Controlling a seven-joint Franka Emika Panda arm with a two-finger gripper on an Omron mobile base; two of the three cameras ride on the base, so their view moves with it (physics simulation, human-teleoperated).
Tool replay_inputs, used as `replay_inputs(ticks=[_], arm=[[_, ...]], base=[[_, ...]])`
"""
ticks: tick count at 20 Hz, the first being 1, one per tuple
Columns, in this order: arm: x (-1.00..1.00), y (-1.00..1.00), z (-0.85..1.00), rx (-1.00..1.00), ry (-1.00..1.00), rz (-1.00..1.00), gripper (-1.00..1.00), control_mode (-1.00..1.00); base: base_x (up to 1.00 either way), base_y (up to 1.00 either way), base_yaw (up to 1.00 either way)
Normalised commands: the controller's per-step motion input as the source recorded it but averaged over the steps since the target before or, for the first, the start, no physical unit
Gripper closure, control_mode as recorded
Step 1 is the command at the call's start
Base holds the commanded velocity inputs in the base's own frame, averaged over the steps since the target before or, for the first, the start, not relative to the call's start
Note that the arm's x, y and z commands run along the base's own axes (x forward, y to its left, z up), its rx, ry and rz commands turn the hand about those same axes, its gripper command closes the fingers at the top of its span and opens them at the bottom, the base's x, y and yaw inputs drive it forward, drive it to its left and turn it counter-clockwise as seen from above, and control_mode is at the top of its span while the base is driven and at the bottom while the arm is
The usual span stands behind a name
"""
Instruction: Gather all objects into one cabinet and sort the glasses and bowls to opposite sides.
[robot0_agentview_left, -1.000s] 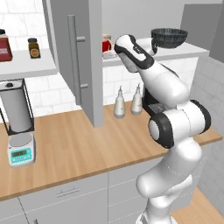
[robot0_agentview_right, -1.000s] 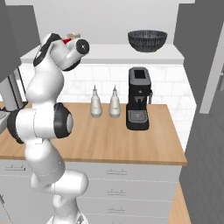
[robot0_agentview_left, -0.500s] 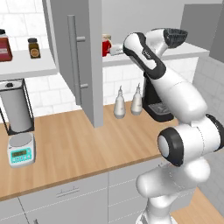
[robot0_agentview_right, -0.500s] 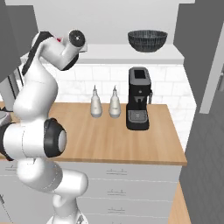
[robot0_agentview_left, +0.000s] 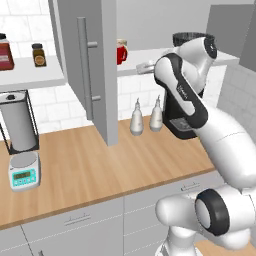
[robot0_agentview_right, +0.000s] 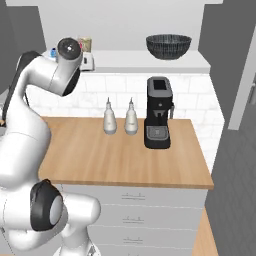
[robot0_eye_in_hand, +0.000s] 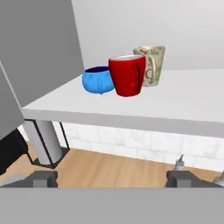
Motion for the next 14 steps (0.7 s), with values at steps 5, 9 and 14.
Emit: replay_inputs(ticks=[5, 9, 14], arm=[[-1.00, -0.26, -0.77, -0.03, -0.16, -0.18, -1.00, -1.00], [-1.00, -0.33, -0.66, 0.00, -0.16, -0.22, -1.00, -1.00], [-1.00, -0.33, -0.49, 0.00, -0.08, -0.25, -1.00, -1.00]], base=[[0.00, 0.00, 0.00], [0.00, 0.00, 0.00], [0.00, 0.00, 0.00]])
